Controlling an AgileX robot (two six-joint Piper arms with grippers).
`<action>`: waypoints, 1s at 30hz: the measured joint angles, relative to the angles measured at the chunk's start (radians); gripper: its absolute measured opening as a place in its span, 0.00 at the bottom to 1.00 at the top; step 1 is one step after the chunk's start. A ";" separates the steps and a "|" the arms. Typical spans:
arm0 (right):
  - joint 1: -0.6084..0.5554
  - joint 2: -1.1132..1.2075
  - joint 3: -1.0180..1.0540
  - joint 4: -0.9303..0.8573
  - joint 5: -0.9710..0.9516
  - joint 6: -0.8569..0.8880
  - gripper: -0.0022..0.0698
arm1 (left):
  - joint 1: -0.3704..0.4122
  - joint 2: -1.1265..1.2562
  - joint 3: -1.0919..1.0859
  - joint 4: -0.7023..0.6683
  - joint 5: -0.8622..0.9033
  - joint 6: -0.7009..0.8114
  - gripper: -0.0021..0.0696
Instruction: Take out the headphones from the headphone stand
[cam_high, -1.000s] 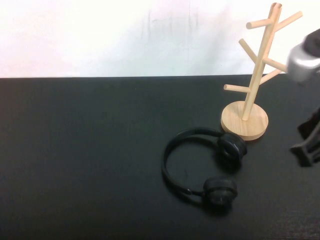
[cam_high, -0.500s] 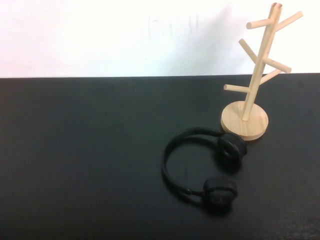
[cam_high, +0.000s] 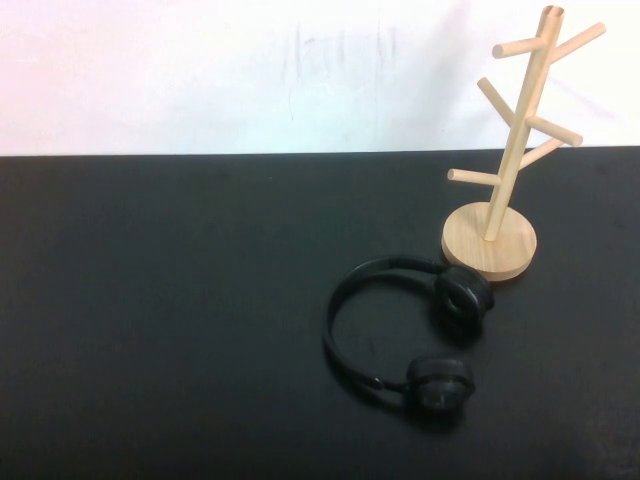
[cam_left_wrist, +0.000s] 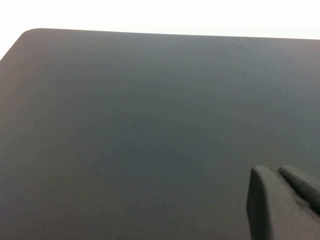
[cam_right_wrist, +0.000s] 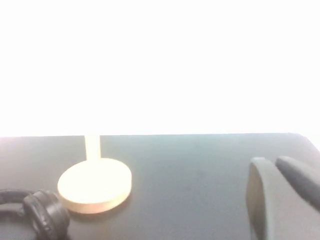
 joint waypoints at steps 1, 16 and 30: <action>-0.005 -0.027 0.000 0.000 0.019 0.002 0.02 | 0.000 0.000 0.000 0.000 0.000 0.000 0.02; -0.013 -0.047 0.004 0.000 0.322 0.017 0.02 | 0.000 0.000 0.000 0.000 0.000 0.000 0.02; -0.013 -0.047 0.004 0.000 0.322 0.017 0.02 | 0.000 0.000 0.000 0.000 0.000 0.000 0.02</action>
